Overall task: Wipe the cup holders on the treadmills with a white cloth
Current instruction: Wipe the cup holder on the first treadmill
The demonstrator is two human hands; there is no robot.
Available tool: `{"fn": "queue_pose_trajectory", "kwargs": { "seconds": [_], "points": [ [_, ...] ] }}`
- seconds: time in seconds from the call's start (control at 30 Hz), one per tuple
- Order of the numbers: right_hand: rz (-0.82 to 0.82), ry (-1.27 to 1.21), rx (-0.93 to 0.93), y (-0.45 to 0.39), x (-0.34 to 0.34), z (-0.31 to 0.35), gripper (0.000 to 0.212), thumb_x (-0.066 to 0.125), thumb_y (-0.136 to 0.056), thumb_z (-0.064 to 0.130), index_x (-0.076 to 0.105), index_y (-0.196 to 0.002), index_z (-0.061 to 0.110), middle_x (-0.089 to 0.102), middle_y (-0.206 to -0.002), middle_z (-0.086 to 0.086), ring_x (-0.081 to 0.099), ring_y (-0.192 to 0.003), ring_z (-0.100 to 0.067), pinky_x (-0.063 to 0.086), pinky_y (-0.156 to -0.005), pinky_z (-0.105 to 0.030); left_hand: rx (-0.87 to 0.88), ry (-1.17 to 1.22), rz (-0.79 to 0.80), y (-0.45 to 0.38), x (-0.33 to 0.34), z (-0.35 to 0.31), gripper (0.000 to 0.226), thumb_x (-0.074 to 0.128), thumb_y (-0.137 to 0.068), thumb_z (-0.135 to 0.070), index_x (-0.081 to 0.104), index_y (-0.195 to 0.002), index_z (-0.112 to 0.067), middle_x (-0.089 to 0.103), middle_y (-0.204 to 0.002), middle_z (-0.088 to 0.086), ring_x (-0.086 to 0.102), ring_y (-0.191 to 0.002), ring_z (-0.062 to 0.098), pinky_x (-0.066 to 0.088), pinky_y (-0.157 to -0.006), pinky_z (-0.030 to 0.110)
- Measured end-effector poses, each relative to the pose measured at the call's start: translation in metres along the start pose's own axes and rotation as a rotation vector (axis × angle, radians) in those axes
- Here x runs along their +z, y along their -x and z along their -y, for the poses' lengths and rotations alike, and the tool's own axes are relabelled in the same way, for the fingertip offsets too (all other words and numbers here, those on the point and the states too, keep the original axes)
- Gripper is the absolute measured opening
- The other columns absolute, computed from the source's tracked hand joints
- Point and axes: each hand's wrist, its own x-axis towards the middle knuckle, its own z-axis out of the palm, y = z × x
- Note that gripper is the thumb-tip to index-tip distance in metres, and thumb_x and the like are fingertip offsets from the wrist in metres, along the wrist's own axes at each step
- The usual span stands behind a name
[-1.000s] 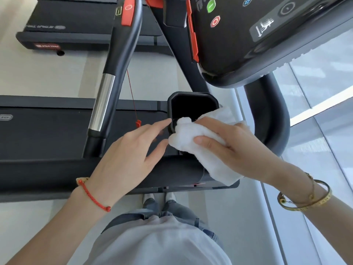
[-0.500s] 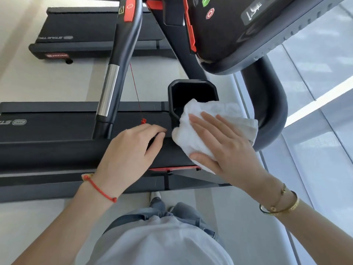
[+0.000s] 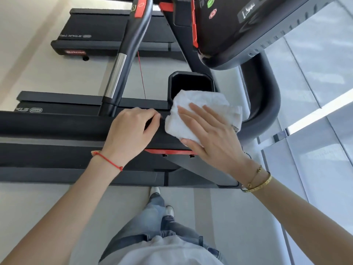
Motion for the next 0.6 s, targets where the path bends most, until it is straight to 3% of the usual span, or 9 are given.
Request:
{"fn": "queue_pose_trajectory", "kwargs": {
  "seconds": [0.1,0.17,0.27,0.6],
  "points": [
    [0.028,-0.063,-0.080,-0.005,-0.002,0.000,0.054,0.035,-0.103,0.045,0.047,-0.141,0.009,0.043,-0.151,0.000,0.034,-0.143,-0.022,0.030,-0.116,-0.044,-0.003,0.013,0.001,0.002,-0.001,0.002,0.033,0.045,-0.100,-0.026,0.073,-0.094,-0.009,0.070,-0.077,0.002,0.063,-0.074,0.025,0.043,-0.070,0.030],
    [0.046,-0.116,-0.093,-0.010,-0.003,0.000,0.054,0.033,-0.103,0.045,0.045,-0.142,0.009,0.045,-0.150,0.001,0.034,-0.143,-0.020,0.029,-0.116,-0.042,0.003,0.016,-0.006,0.005,-0.003,0.009,0.039,0.040,-0.099,-0.030,0.072,-0.096,-0.008,0.071,-0.082,0.002,0.064,-0.080,0.024,0.052,-0.077,0.040],
    [0.065,-0.168,-0.090,-0.019,-0.003,0.003,0.054,0.030,-0.104,0.042,0.043,-0.144,0.009,0.050,-0.146,0.000,0.036,-0.142,-0.018,0.029,-0.117,-0.040,-0.001,-0.010,-0.047,0.011,-0.004,0.024,0.036,0.042,-0.100,-0.028,0.072,-0.094,-0.009,0.071,-0.085,0.001,0.064,-0.083,0.022,0.052,-0.082,0.048],
    [0.023,-0.106,-0.056,-0.049,0.009,0.035,0.055,0.023,-0.104,0.044,0.047,-0.139,0.008,0.058,-0.135,-0.001,0.051,-0.129,-0.018,0.034,-0.113,-0.036,-0.024,-0.029,-0.136,0.021,-0.025,0.066,0.026,0.048,-0.098,-0.023,0.072,-0.096,-0.013,0.072,-0.094,-0.002,0.063,-0.096,0.022,0.047,-0.090,0.044]
  ]
}}
